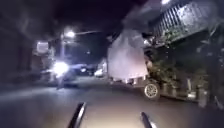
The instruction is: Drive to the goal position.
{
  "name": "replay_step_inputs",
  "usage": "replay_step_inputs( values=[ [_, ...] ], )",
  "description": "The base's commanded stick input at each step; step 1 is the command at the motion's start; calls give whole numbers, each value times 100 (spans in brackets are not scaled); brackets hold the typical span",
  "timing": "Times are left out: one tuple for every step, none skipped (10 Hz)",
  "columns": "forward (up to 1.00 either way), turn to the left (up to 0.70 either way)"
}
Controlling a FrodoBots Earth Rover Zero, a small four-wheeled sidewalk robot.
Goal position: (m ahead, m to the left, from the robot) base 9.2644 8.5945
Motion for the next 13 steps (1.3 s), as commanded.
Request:
replay_step_inputs(
  values=[
    [0,0],
    [0,0],
    [0,0],
    [0,0],
    [0,0],
    [0,0],
    [0,0],
    [0,3],
    [0,100],
    [45,74],
    [100,42],
    [100,42],
    [100,42]
  ],
)
